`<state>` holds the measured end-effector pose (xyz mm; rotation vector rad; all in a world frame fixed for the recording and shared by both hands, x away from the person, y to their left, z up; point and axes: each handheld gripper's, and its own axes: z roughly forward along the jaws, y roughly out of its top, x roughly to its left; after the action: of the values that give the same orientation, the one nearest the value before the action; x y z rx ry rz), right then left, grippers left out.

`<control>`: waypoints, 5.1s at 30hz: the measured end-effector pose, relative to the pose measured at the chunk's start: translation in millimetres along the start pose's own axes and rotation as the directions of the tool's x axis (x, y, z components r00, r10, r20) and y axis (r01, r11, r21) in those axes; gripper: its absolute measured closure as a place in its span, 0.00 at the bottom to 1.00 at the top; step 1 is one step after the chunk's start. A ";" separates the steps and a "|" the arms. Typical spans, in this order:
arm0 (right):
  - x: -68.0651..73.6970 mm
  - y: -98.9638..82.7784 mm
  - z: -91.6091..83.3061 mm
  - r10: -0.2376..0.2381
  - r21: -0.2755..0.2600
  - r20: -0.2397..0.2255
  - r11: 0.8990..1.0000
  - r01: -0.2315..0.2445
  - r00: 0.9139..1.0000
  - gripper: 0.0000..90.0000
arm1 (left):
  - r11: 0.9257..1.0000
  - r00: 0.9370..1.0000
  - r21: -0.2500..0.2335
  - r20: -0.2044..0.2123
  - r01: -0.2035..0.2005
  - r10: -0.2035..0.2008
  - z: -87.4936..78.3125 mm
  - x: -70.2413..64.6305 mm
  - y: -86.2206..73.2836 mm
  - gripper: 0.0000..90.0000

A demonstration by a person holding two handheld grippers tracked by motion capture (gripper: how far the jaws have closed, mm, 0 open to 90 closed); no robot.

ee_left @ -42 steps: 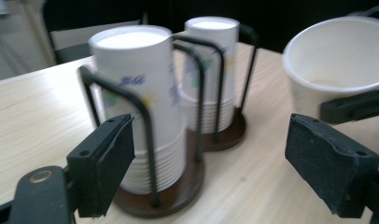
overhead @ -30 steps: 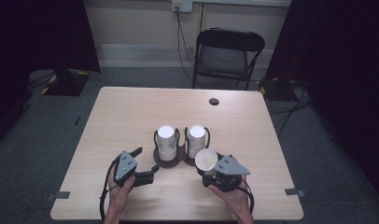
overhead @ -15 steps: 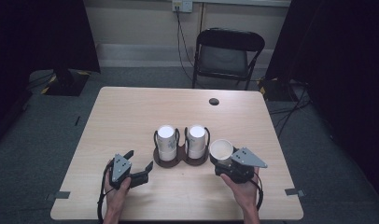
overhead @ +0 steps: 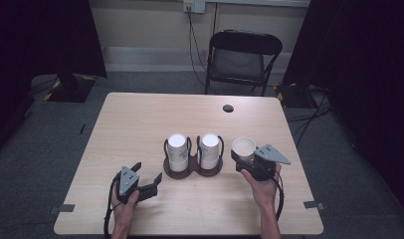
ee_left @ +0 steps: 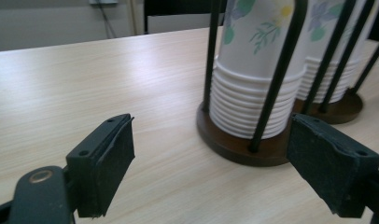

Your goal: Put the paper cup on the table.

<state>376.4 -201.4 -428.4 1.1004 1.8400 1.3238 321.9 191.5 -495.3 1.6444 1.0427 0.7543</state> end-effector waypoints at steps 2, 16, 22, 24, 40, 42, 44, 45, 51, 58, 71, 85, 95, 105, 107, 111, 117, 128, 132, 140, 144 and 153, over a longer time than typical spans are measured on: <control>-3.0 -1.2 3.8 0.015 0.001 0.002 1.000 -0.015 1.000 0.31 | 1.000 1.000 -0.012 -0.011 -0.003 0.003 -0.4 -0.4 -0.3 0.17; -29.1 -3.0 24.8 0.095 -0.003 0.040 0.995 -0.095 0.995 0.31 | 1.000 0.999 -0.010 -0.031 0.004 -0.005 0.0 -0.7 -0.3 0.18; -38.6 -5.8 39.7 0.129 -0.007 0.073 0.992 -0.129 0.989 0.31 | 1.000 0.999 -0.003 -0.043 0.012 -0.012 1.1 -0.8 0.1 0.17; -42.4 -11.4 47.9 0.138 0.008 0.080 0.990 -0.139 0.987 0.31 | 1.000 0.999 -0.007 -0.036 0.005 -0.005 0.6 -0.9 -0.1 0.17; -53.0 -32.7 77.9 0.180 0.082 0.093 0.979 -0.188 0.979 0.28 | 0.999 1.000 -0.036 -0.031 0.005 -0.006 -2.4 -0.5 -1.4 0.20; -54.0 -33.8 79.3 0.184 0.085 0.091 0.978 -0.192 0.979 0.27 | 0.999 1.000 -0.037 -0.030 0.003 -0.005 -2.5 -0.6 -1.5 0.20; -54.3 -33.7 80.4 0.181 0.082 0.102 0.978 -0.190 0.978 0.27 | 0.999 0.999 -0.038 -0.034 0.007 -0.008 -2.4 -0.6 -1.5 0.20; -54.9 -33.8 80.7 0.184 0.081 0.104 0.978 -0.192 0.977 0.27 | 0.999 0.999 -0.037 -0.036 0.009 -0.011 -2.5 -0.5 -1.5 0.20; -55.9 -38.0 82.7 0.172 0.111 0.104 0.977 -0.183 0.980 0.26 | 0.999 0.999 -0.038 -0.041 0.013 -0.014 -2.2 -0.8 -1.5 0.19; -53.2 -37.7 79.9 0.150 0.134 0.097 0.977 -0.163 0.984 0.26 | 0.999 0.999 -0.038 -0.044 0.005 -0.006 -2.6 -1.2 -1.6 0.19; -50.2 -41.3 81.5 0.143 0.172 0.083 0.973 -0.156 0.986 0.24 | 0.999 0.999 -0.042 -0.041 0.001 -0.003 -3.0 -1.5 -1.8 0.19; -50.2 -41.8 77.4 0.119 0.227 0.085 0.964 -0.136 0.989 0.16 | 0.999 0.999 -0.043 -0.038 -0.006 0.004 -3.0 -2.0 -1.8 0.19; -51.6 -46.0 66.0 0.135 0.213 0.102 0.965 -0.154 0.986 0.17 | 0.999 0.999 -0.042 -0.039 -0.002 0.000 -2.9 -1.6 -1.7 0.19; -48.8 -46.1 45.1 0.151 0.175 0.102 0.970 -0.167 0.983 0.17 | 0.999 0.999 -0.039 -0.045 0.002 -0.003 -2.5 -1.6 -1.6 0.19; -47.0 -46.7 42.0 0.153 0.173 0.102 0.970 -0.169 0.983 0.16 | 0.999 0.999 -0.038 -0.045 0.002 -0.003 -2.4 -1.7 -1.5 0.19; -43.2 -45.0 35.4 0.152 0.162 0.104 0.972 -0.167 0.983 0.17 | 0.999 0.999 -0.037 -0.049 0.004 -0.006 -2.2 -1.6 -1.4 0.19; -36.7 -43.5 25.3 0.161 0.131 0.104 0.976 -0.174 0.981 0.17 | 0.999 0.998 -0.033 -0.066 0.010 -0.012 -2.1 -1.5 -1.3 0.18; -16.0 -41.8 2.4 0.145 0.074 0.084 0.986 -0.151 0.986 0.18 | 0.999 0.997 -0.042 -0.076 0.015 -0.018 -3.1 -1.2 -1.7 0.17; -7.6 -41.6 -5.0 0.129 0.054 0.080 0.989 -0.134 0.988 0.18 | 0.999 0.996 -0.036 -0.077 0.030 -0.033 -3.7 -0.8 -1.9 0.17; 11.2 -44.3 -18.4 0.120 0.012 0.062 0.993 -0.121 0.991 0.17 | 0.998 0.994 -0.047 -0.094 0.045 -0.049 -5.9 -0.4 -2.7 0.18; 19.4 -49.2 -26.3 0.123 -0.007 0.055 0.992 -0.122 0.991 0.17 | 0.998 0.995 -0.047 -0.086 0.044 -0.048 -6.3 -0.3 -2.8 0.17; 33.5 -61.1 -40.7 0.152 -0.037 0.053 0.988 -0.150 0.987 0.18 | 0.998 0.995 -0.048 -0.087 0.050 -0.054 -6.6 0.3 -2.9 0.18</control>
<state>309.9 -199.1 -474.1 1.2676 1.7164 1.3891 315.6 194.8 -496.1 1.5511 1.1176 0.8166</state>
